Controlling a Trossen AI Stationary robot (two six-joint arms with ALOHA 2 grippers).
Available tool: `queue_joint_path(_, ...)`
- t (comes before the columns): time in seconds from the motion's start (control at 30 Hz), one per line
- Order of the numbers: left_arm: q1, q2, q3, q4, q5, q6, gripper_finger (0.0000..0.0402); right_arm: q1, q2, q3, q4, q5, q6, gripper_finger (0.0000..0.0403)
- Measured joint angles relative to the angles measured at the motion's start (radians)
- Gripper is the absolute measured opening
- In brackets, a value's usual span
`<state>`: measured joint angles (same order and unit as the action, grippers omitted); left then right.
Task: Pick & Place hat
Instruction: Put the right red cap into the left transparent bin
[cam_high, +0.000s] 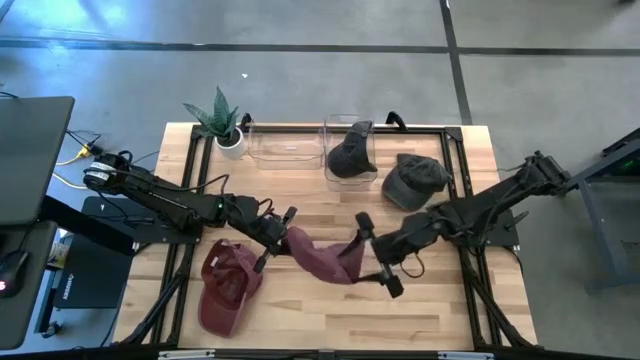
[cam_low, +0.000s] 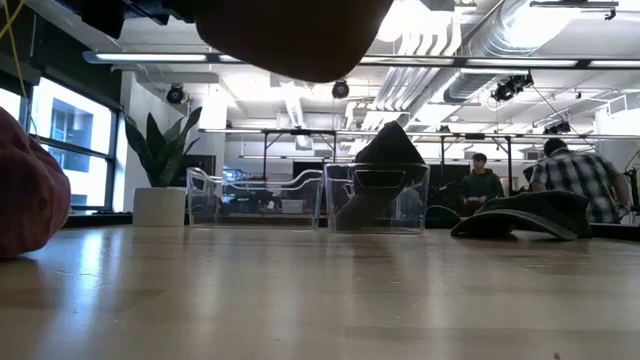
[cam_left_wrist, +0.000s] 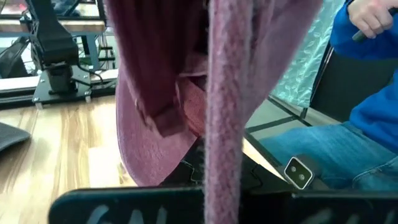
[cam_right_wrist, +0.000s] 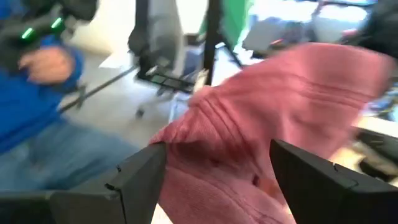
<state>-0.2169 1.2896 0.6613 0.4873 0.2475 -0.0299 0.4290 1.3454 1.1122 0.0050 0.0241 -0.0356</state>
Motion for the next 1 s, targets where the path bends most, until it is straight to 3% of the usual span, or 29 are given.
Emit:
queue_joint_path(0.23, 0.001, 0.0, 0.0, 0.026, -0.015, 0.0, 0.0002, -0.052, -0.052, 0.062, -0.091, 0.268, 0.197, 0.0264)
queue_joint_path(0.3, 0.001, 0.0, 0.0, 0.034, -0.027, 0.007, 0.0002, -0.079, -0.033, 0.103, -0.143, 0.263, 0.219, 0.0241)
queue_joint_path(0.6, 0.001, 0.0, 0.0, 0.037, -0.073, 0.098, 0.0002, -0.186, 0.214, 0.39, -0.332, -0.016, 0.197, 0.0059)
queue_joint_path(0.7, 0.001, 0.0, 0.0, 0.033, -0.079, 0.155, 0.0002, -0.204, 0.314, 0.502, -0.343, -0.183, 0.162, 0.0011)
queue_joint_path(0.87, 0.0, 0.0, 0.0, 0.027, -0.055, 0.276, 0.0002, -0.213, 0.448, 0.66, -0.34, -0.436, 0.192, 0.0028)
queue_joint_path(1.0, 0.0, 0.0, 0.0, 0.026, -0.033, 0.353, 0.0002, -0.209, 0.508, 0.706, -0.379, -0.491, 0.188, 0.0036)
